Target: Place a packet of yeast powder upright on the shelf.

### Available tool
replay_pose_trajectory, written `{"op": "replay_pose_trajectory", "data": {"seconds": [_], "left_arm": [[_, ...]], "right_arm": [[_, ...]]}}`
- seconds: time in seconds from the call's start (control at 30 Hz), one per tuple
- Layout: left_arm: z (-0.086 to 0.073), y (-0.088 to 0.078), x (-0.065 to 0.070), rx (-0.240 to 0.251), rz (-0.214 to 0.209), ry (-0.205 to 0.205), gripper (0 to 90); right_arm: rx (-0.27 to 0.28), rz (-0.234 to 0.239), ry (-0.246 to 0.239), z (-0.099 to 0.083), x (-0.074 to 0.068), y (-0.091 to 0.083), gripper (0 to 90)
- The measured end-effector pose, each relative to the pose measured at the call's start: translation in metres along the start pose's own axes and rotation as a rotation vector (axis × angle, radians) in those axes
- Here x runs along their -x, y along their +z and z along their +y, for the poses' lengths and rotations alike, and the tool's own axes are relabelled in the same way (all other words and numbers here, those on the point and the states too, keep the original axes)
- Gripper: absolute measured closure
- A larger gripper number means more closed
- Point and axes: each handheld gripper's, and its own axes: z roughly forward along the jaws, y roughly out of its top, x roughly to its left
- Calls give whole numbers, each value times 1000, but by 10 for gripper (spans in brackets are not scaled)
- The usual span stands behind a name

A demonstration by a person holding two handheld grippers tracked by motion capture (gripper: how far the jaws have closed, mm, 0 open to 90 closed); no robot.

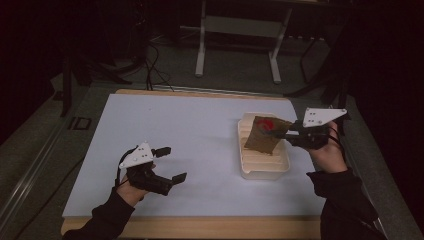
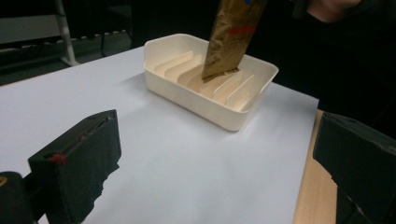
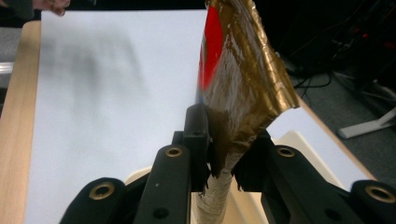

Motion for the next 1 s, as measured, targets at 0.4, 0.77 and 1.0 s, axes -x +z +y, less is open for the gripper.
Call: {"op": "replay_pose_trajectory", "data": {"seconds": [0.4,0.77,1.0], "left_arm": [[-9,1,-2,1,13,14,17],[-11,0,-2,7,9,13,17],[-14,0,-3,7,8,8,17]], "right_arm": [[-15,34,16,-15,4,16,775],[-39,69,78,-40,2,43,768],[-21,69,108,-48,3,49,762]]}}
